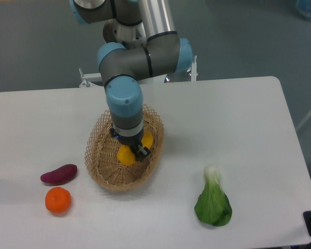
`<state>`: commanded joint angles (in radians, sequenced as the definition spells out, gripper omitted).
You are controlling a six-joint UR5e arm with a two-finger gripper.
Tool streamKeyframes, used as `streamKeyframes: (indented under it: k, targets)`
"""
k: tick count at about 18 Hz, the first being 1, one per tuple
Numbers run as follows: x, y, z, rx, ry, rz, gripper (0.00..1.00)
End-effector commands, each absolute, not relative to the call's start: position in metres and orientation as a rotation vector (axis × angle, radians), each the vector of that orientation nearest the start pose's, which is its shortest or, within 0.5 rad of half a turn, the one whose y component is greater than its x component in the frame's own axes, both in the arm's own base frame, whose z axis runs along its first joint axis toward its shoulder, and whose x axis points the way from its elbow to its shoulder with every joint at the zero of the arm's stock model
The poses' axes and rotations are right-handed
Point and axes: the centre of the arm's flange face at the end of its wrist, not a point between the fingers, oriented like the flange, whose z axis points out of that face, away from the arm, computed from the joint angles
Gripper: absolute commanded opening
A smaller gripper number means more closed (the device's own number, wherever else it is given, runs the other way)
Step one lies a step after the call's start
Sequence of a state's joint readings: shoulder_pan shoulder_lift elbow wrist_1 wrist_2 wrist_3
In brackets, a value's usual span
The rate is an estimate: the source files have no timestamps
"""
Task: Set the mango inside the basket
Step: 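Lower the mango into the basket and open the gripper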
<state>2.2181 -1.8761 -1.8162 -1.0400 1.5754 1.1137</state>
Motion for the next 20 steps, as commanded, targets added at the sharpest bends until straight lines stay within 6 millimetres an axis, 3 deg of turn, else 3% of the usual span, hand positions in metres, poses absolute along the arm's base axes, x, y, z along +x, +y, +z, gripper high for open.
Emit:
streamKeyframes:
  k: [4,8,9,10,17,20]
  targets:
    - [-0.216,0.527,0.249,-3.099,0.777,-0.017,0.51]
    - [-0.219,0.533,0.245,-3.077,0.723,0.046,0.75]
    - [-0.219,0.534,0.246,-3.072,0.722,0.048,0.95]
    - [-0.219,0.533,0.249,-3.069,0.706,0.040,1.00]
    - [-0.237,0.530,0.263,-3.050,0.514,0.124,1.00]
    - [-0.258,0.527,0.274,-3.001,0.384,0.222,1.00]
